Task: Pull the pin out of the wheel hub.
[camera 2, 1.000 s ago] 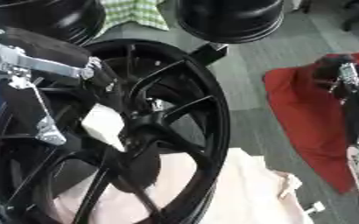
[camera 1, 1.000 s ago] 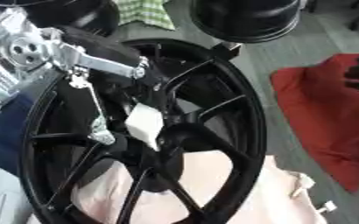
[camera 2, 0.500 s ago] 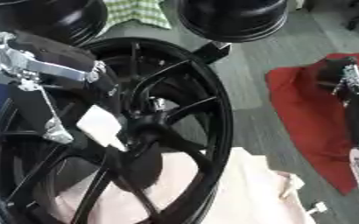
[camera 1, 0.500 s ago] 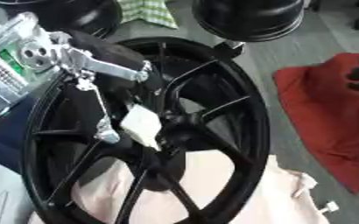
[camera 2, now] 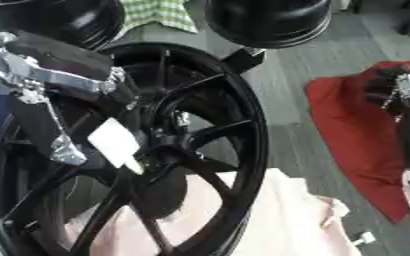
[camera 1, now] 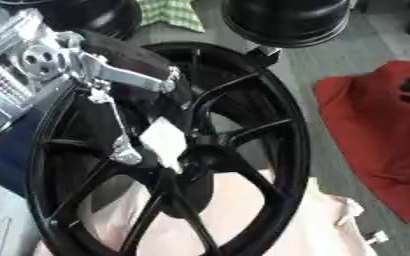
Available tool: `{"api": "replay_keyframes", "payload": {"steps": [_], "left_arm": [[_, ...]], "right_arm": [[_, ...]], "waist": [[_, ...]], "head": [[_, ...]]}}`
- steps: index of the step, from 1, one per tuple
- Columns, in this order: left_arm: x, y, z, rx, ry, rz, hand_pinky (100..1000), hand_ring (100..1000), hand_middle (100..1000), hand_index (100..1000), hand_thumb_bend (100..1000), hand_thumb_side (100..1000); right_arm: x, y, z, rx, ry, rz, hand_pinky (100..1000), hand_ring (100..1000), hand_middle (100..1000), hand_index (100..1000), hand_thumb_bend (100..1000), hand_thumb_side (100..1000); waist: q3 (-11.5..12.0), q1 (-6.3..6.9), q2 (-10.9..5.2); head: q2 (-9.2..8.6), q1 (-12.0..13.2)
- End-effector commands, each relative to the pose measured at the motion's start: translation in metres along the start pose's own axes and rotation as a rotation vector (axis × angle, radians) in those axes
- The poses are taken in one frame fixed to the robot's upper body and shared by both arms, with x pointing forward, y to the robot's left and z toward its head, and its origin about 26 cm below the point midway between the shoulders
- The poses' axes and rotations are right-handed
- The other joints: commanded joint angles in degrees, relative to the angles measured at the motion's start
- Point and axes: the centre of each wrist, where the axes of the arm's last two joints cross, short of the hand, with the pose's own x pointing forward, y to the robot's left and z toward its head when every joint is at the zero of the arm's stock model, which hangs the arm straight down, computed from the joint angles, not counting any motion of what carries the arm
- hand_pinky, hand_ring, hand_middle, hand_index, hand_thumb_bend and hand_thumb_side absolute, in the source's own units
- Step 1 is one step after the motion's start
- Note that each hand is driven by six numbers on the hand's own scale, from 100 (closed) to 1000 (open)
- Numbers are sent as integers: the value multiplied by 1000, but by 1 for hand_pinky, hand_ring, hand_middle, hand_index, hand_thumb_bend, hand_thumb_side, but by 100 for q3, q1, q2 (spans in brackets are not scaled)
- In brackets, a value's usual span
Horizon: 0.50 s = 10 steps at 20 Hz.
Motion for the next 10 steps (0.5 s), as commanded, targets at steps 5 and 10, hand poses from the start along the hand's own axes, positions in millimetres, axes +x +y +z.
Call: {"api": "replay_keyframes", "payload": {"steps": [5,10], "left_arm": [[10,21,34,119,53,-76,621,495,273,334,150,100],[23,37,78,326,103,-113,614,493,254,320,191,100]], "right_arm": [[5,-4,-2,-1,-19,8,733,707,625,726,100,796],[5,-4,-2,-2,-20,8,733,707,625,727,100,795]], "waist": [[22,-55,-90],[32,-70,-82]], "head": [[-77,13],[-94,19]]}}
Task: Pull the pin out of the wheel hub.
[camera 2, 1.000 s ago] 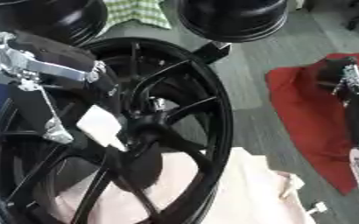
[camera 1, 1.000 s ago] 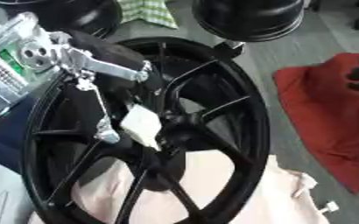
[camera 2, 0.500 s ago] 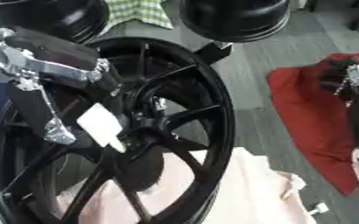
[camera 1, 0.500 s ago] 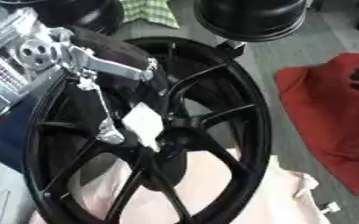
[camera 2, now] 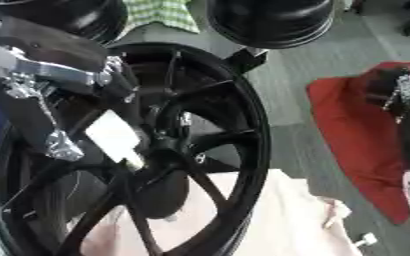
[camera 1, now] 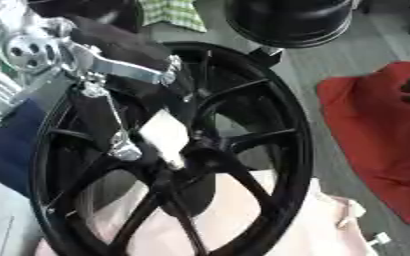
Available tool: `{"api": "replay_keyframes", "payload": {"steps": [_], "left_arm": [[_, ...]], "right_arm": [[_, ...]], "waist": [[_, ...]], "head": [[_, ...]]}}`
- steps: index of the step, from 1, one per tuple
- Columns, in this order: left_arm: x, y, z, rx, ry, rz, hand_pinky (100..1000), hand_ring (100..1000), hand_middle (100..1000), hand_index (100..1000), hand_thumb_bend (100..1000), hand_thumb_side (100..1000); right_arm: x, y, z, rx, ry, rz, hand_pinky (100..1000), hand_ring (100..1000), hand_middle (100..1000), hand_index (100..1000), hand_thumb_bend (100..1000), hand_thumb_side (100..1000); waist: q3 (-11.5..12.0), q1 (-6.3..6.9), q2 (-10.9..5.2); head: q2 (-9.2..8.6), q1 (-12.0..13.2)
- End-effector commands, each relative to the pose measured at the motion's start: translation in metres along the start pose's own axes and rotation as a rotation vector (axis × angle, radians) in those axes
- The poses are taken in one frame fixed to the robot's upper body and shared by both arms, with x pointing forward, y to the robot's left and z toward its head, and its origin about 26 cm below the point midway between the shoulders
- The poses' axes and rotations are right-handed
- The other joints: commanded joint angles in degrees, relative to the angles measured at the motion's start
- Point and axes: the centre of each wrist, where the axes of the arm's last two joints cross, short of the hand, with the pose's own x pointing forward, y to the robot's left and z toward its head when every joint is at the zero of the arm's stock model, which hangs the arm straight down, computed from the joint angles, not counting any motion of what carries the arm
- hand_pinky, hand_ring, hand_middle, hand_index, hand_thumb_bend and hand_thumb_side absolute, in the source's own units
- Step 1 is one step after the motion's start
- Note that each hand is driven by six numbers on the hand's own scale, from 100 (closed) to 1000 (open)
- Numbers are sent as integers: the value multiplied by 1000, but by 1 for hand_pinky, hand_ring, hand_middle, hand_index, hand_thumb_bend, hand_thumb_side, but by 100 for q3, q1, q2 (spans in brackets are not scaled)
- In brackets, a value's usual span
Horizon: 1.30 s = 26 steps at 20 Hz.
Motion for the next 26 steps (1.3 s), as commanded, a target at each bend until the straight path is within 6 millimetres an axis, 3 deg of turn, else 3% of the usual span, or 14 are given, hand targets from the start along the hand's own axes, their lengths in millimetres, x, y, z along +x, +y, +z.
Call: {"api": "replay_keyframes", "payload": {"steps": [1,5,12,14,15,17,18,19,20,21,22,23,26], "left_arm": [[5,21,33,137,50,-47,612,492,252,318,198,100],[-6,21,67,253,174,-32,611,489,253,325,205,100],[-64,-4,149,365,602,99,612,497,271,363,216,100],[-80,-17,167,381,703,144,628,512,302,401,259,100],[-89,-27,173,382,751,175,660,556,383,493,359,100],[-105,-50,183,370,838,248,718,636,534,653,461,100],[-112,-62,187,356,871,286,779,759,714,797,624,200],[-119,-74,192,338,900,327,785,773,738,814,679,263],[-125,-85,199,332,927,360,797,807,785,871,809,435],[-130,-96,206,337,951,388,795,808,787,878,808,461],[-134,-106,214,348,969,410,785,802,782,876,739,524],[-136,-114,222,365,983,428,769,784,758,856,797,492],[-130,-122,234,457,984,444,694,691,629,766,670,441]], "right_arm": [[7,-5,-4,-1,-28,12,733,707,625,727,100,794],[9,-7,-3,-9,-34,17,734,707,625,727,100,790],[13,-19,-3,-73,-60,39,734,707,625,727,100,780],[14,-20,-3,-82,-67,37,734,707,625,727,100,780],[15,-20,-3,-86,-69,36,734,707,625,727,100,779],[16,-20,-4,-91,-73,35,734,707,625,727,100,779],[16,-20,-4,-94,-74,35,734,707,625,727,100,779],[16,-21,-4,-96,-75,36,734,707,625,727,100,779],[16,-21,-3,-98,-75,36,734,707,625,727,100,778],[16,-21,-3,-100,-75,35,734,707,625,727,100,778],[16,-21,-3,-101,-74,34,734,707,625,727,100,782],[15,-21,-3,-100,-72,33,734,707,625,727,100,778],[14,-19,-2,-94,-66,28,734,707,625,727,100,780]], "waist": [[8,-39,-80],[58,-59,-71],[268,-101,31],[299,-116,52],[317,-127,64],[337,-144,82],[340,-152,90],[336,-157,93],[326,-159,92],[310,-161,88],[294,-163,82],[273,-163,73],[209,-170,40]], "head": [[-91,8],[-91,-19],[-186,-209],[-209,-234],[-219,-242],[-230,-238],[-234,-238],[-235,-231],[-239,-219],[-239,-204],[-237,-195],[-230,-184],[-183,-124]]}}
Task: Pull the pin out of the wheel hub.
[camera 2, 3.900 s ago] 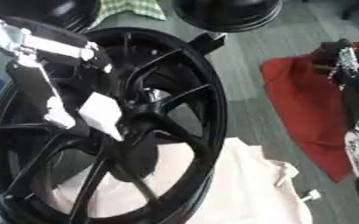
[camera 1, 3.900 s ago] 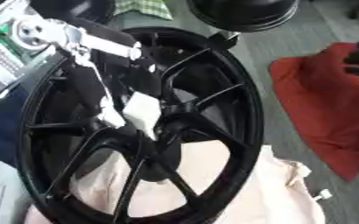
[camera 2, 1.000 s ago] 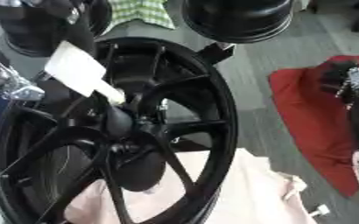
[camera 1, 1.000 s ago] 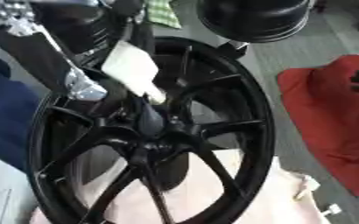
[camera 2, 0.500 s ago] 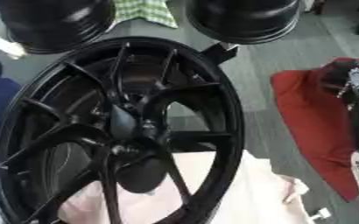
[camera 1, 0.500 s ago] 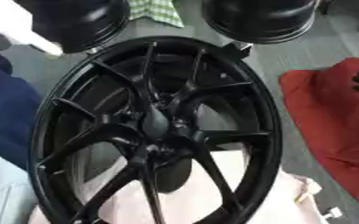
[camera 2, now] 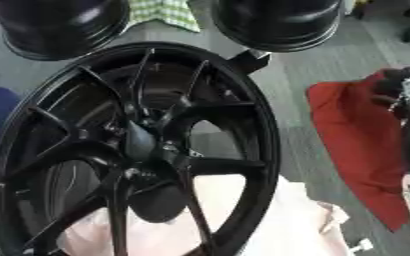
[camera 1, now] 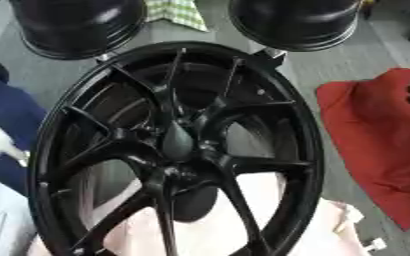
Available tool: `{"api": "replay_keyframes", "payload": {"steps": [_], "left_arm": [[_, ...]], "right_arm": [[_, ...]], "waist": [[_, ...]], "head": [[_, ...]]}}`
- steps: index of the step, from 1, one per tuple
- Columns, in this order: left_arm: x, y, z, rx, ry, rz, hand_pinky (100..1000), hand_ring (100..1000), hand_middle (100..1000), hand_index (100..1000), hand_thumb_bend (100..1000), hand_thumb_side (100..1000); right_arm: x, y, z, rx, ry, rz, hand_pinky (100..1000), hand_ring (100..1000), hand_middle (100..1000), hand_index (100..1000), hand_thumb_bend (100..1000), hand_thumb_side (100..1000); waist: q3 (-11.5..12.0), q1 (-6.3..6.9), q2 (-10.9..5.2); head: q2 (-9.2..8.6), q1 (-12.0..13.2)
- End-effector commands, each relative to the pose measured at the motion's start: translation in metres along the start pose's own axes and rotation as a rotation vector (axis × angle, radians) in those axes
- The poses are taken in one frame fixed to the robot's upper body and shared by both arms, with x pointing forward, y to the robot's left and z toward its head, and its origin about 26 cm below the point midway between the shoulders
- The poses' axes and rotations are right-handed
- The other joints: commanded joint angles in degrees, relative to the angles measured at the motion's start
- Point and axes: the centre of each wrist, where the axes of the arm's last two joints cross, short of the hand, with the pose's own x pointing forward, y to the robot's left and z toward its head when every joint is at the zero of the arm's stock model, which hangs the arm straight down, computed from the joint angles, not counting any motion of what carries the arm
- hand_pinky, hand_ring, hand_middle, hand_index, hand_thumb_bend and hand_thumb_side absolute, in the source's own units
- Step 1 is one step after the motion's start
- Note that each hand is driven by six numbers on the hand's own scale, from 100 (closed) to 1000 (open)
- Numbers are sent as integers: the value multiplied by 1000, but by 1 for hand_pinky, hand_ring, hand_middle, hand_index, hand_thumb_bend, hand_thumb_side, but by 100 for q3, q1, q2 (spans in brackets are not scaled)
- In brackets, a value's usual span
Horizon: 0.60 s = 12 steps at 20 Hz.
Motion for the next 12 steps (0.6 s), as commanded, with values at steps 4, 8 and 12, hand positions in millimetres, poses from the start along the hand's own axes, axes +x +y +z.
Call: {"api": "replay_keyframes", "payload": {"steps": [4,8,12], "left_arm": [[22,37,23,283,-187,104,636,639,570,730,672,425],[42,26,29,394,-309,241,611,621,555,718,679,409],[52,-13,34,405,-377,389,608,618,553,716,683,408]], "right_arm": [[10,-3,-4,8,-33,10,734,707,625,727,100,774],[12,-1,-6,8,-48,-3,734,707,625,727,100,769],[14,1,-7,10,-58,-15,734,707,625,727,100,765]], "waist": [[-30,-33,-151],[-52,-76,-131],[-85,-143,-98]], "head": [[20,86],[41,93],[52,27]]}}
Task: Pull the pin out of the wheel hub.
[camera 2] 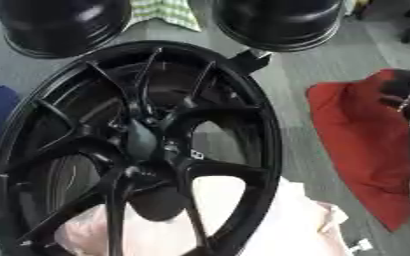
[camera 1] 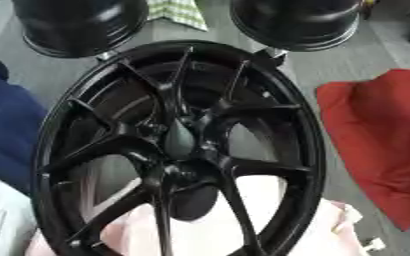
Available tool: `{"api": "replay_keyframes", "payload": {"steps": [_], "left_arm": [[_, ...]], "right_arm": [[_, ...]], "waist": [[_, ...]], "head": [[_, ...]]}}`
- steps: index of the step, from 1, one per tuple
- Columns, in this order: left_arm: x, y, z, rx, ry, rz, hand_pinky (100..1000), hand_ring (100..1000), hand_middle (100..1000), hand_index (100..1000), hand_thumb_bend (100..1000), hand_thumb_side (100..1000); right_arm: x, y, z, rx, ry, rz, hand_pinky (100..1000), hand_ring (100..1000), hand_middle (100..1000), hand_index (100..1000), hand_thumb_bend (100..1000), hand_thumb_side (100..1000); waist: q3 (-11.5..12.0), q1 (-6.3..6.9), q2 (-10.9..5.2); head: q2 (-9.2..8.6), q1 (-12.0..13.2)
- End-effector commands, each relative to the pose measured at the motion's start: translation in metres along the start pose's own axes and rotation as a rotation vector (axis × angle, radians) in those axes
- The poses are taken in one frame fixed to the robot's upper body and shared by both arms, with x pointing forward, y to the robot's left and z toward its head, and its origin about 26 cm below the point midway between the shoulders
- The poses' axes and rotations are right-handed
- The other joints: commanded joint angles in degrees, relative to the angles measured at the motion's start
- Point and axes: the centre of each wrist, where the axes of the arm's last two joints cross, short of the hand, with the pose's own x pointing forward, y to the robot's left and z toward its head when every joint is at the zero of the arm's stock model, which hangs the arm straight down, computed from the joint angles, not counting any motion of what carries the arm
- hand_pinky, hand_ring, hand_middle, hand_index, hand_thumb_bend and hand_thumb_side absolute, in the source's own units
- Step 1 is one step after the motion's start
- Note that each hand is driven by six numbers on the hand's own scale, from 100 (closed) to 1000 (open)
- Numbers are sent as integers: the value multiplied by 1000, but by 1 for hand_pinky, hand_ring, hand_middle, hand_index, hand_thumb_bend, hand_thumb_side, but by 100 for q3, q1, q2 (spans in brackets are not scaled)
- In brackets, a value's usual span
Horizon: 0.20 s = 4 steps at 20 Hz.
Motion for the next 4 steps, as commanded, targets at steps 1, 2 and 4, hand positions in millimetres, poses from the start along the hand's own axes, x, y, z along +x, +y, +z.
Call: {"api": "replay_keyframes", "payload": {"steps": [1,2,4], "left_arm": [[12,-14,12,53,-57,96,608,618,553,718,683,407],[13,-24,17,58,-57,138,608,618,554,720,683,409],[14,-42,30,75,-56,224,607,617,555,720,680,408]], "right_arm": [[11,0,-5,6,-45,-5,734,707,625,727,100,765],[12,0,-6,6,-48,-8,733,707,625,727,100,764],[13,1,-6,5,-53,-12,734,707,625,727,100,760]], "waist": [[-9,-31,-80],[-10,-44,-72],[-3,-57,-65]], "head": [[-11,-30],[-17,-24],[-22,-1]]}}
